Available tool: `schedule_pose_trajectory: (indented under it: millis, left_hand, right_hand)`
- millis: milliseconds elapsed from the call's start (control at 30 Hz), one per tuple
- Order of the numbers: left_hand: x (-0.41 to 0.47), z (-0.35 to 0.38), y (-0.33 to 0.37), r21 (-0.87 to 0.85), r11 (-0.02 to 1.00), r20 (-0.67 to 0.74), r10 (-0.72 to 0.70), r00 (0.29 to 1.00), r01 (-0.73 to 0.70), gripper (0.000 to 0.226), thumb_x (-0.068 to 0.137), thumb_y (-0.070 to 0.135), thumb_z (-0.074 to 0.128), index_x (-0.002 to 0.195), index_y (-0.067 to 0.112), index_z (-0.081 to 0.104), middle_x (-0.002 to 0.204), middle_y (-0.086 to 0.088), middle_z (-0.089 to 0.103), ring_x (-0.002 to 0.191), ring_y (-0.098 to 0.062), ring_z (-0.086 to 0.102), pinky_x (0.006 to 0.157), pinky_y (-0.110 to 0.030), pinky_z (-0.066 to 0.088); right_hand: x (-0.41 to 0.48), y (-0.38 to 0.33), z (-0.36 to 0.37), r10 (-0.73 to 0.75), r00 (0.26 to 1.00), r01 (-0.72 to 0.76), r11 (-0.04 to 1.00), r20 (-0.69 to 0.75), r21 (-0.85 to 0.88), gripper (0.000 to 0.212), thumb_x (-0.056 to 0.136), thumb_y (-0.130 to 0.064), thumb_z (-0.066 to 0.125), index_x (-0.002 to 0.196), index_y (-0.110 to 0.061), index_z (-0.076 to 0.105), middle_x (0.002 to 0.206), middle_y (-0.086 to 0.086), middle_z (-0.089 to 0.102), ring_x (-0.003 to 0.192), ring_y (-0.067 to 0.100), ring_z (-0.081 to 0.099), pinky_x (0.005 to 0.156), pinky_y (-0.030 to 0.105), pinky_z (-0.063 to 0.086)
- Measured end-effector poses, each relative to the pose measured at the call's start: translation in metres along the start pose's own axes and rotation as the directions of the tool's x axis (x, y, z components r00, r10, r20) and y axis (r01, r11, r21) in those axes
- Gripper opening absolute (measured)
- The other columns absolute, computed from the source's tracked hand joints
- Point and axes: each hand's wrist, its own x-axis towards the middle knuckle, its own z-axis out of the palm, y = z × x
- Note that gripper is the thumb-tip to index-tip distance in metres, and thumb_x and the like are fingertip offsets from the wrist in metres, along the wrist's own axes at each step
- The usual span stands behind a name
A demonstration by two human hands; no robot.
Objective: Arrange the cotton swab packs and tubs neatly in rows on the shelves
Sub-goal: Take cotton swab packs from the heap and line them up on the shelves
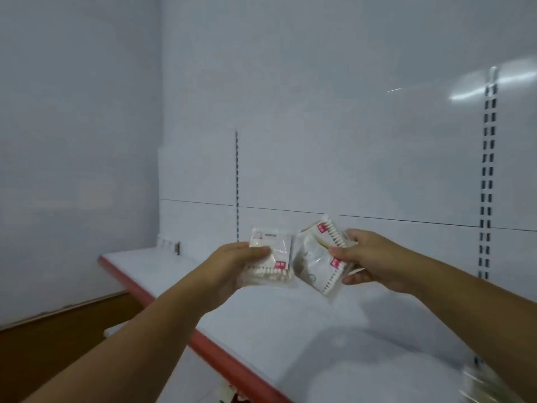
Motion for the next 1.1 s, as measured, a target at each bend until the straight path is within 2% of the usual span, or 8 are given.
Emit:
schedule_pose_trajectory:
  millis: [100, 200, 367, 467, 633, 800, 1000, 1100]
  left_hand:
    - [-0.012, -0.069, -0.018, -0.024, 0.994, 0.030, -0.109, 0.994, 0.109, 0.024, 0.084, 0.007, 0.060, 0.106, 0.001, 0.064, 0.094, -0.015, 0.073, 0.084, -0.025, 0.071, 0.078, -0.034, 0.057]
    - [-0.020, -0.121, -0.038, -0.071, 0.981, 0.030, -0.180, 0.983, 0.182, 0.024, 0.086, 0.001, 0.057, 0.109, 0.000, 0.064, 0.101, -0.016, 0.072, 0.088, -0.025, 0.071, 0.073, -0.032, 0.058]
    - [-0.010, -0.217, -0.072, -0.133, 0.971, -0.100, -0.211, 0.972, 0.197, 0.035, 0.075, 0.004, 0.064, 0.109, -0.003, 0.066, 0.105, -0.018, 0.072, 0.086, -0.026, 0.072, 0.069, -0.031, 0.059]
    - [0.004, -0.275, -0.094, -0.186, 0.958, -0.157, -0.247, 0.956, 0.217, 0.039, 0.074, 0.009, 0.066, 0.112, -0.001, 0.065, 0.107, -0.018, 0.071, 0.087, -0.026, 0.072, 0.070, -0.032, 0.060]
    - [0.046, -0.372, -0.107, -0.269, 0.947, -0.296, -0.255, 0.921, 0.175, 0.039, 0.081, 0.010, 0.060, 0.118, -0.003, 0.058, 0.097, -0.017, 0.072, 0.076, -0.025, 0.072, 0.061, -0.030, 0.059]
    - [0.092, -0.457, -0.112, -0.306, 0.946, -0.444, -0.237, 0.864, 0.102, 0.046, 0.073, 0.010, 0.061, 0.117, -0.003, 0.056, 0.089, -0.017, 0.074, 0.069, -0.026, 0.072, 0.052, -0.029, 0.056]
    - [0.134, -0.567, -0.149, -0.389, 0.916, -0.497, -0.295, 0.816, 0.094, 0.026, 0.090, 0.010, 0.057, 0.113, -0.003, 0.057, 0.082, -0.017, 0.073, 0.060, -0.026, 0.071, 0.044, -0.028, 0.053]
    - [0.165, -0.627, -0.166, -0.402, 0.910, -0.469, -0.300, 0.830, 0.102, 0.031, 0.086, 0.012, 0.059, 0.113, -0.002, 0.058, 0.080, -0.016, 0.073, 0.059, -0.024, 0.071, 0.045, -0.029, 0.054]
  right_hand:
    - [0.039, -0.005, 0.088, -0.006, 0.994, 0.003, 1.000, 0.109, 0.027, 0.016, 0.092, -0.016, 0.063, 0.107, -0.013, 0.061, 0.086, 0.006, 0.071, 0.072, 0.016, 0.066, 0.057, 0.025, 0.054]
    - [0.070, -0.007, 0.155, 0.005, 0.985, -0.013, 0.999, 0.173, 0.044, 0.015, 0.091, -0.017, 0.064, 0.105, -0.014, 0.061, 0.086, 0.007, 0.070, 0.073, 0.018, 0.065, 0.056, 0.025, 0.054]
    - [0.136, 0.003, 0.244, 0.032, 0.971, -0.055, 0.995, 0.237, 0.088, 0.013, 0.094, -0.025, 0.059, 0.105, -0.017, 0.062, 0.092, 0.005, 0.072, 0.080, 0.017, 0.069, 0.065, 0.028, 0.056]
    - [0.187, 0.013, 0.280, 0.028, 0.974, -0.065, 0.985, 0.227, 0.160, 0.016, 0.094, -0.017, 0.058, 0.106, -0.009, 0.065, 0.093, 0.007, 0.073, 0.081, 0.018, 0.070, 0.072, 0.030, 0.058]
    - [0.290, 0.026, 0.330, 0.005, 0.972, -0.065, 0.966, 0.233, 0.251, 0.014, 0.093, -0.011, 0.059, 0.106, -0.006, 0.060, 0.093, 0.016, 0.073, 0.081, 0.025, 0.072, 0.066, 0.031, 0.056]
    - [0.391, 0.040, 0.402, 0.028, 0.961, -0.102, 0.961, 0.273, 0.259, 0.010, 0.092, -0.009, 0.060, 0.101, -0.007, 0.064, 0.085, 0.009, 0.073, 0.078, 0.021, 0.069, 0.076, 0.033, 0.058]
    - [0.484, 0.059, 0.506, 0.096, 0.965, -0.139, 0.976, 0.244, 0.169, 0.006, 0.090, -0.008, 0.064, 0.095, -0.007, 0.064, 0.085, 0.009, 0.073, 0.073, 0.018, 0.069, 0.064, 0.029, 0.056]
    - [0.531, 0.058, 0.551, 0.079, 0.981, -0.107, 0.982, 0.176, 0.158, 0.011, 0.088, -0.007, 0.066, 0.099, -0.009, 0.063, 0.087, 0.009, 0.073, 0.072, 0.017, 0.069, 0.058, 0.026, 0.055]
